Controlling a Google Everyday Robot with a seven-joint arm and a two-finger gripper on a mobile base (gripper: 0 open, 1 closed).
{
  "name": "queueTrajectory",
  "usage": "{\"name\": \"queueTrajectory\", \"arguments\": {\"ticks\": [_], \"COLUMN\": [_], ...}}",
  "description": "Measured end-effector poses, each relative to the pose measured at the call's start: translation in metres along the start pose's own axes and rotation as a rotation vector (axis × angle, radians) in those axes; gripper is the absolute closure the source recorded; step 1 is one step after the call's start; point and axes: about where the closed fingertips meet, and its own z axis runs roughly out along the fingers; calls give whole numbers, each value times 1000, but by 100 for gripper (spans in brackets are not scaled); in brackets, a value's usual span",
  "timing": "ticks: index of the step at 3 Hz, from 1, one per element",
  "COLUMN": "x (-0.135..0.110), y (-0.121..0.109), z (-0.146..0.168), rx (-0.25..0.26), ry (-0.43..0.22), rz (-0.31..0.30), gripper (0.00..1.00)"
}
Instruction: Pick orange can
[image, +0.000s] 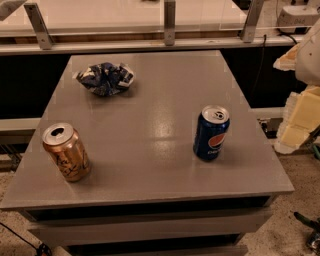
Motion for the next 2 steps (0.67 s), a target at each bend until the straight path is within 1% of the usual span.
{"name": "queueTrajectory", "arguments": {"ticks": [1,2], "x": [0,-52], "y": [0,14], "z": [0,-5], "rx": [0,-9], "ry": [0,-20], "rz": [0,-151], "gripper": [0,0]}}
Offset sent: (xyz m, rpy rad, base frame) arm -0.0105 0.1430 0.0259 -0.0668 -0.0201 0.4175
